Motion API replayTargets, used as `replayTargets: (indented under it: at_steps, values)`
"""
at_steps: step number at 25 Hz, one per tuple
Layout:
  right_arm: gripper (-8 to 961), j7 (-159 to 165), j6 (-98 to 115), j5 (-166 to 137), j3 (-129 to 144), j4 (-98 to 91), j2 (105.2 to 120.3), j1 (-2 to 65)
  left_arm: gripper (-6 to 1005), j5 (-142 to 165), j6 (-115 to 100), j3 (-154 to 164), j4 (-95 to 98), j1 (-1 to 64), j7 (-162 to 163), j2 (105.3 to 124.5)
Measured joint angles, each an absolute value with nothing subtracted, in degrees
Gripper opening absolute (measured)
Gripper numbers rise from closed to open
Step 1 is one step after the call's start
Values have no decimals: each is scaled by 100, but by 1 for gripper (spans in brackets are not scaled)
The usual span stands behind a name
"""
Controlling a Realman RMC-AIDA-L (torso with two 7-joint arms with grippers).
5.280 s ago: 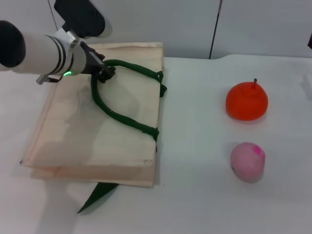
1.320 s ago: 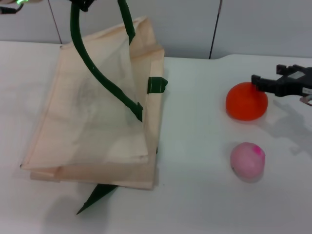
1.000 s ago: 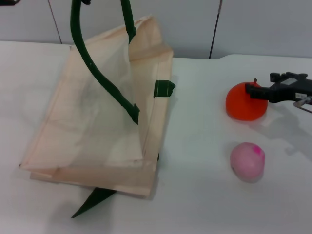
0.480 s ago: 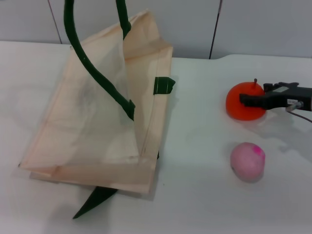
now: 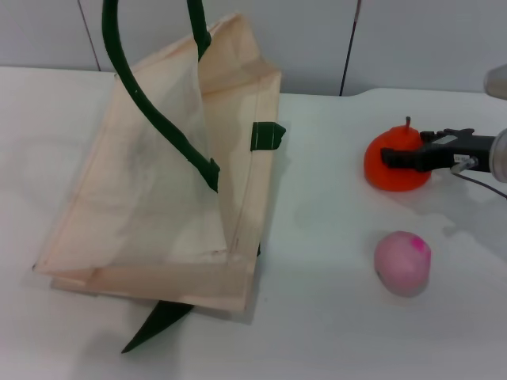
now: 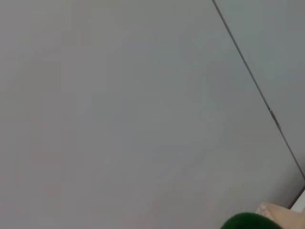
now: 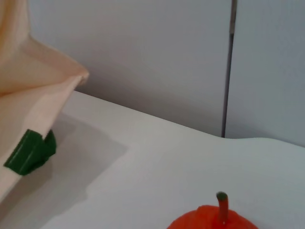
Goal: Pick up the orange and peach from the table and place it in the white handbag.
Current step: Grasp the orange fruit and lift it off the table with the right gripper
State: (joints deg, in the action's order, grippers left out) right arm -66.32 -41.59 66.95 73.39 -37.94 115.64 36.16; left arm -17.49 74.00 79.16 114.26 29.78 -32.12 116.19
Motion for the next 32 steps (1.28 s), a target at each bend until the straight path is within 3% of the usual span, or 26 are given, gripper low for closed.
replayTargets:
  at_steps: [13, 23, 32]
  values:
    - [873, -6640, -3836, 6650, 7345, -3163, 11523, 3958, 122, -1749, 7455, 7919, 11564, 2989, -3208, 11625]
    - [698, -6449, -4476, 6426, 7329, -3267, 11408, 4124, 122, -1749, 7515, 7871, 11567, 3010, -3199, 11628]
    - [552, -6089, -5122, 6401, 7413, -5164, 11592, 3500, 122, -1733, 7524, 7849, 11575, 2988, -3224, 11628]
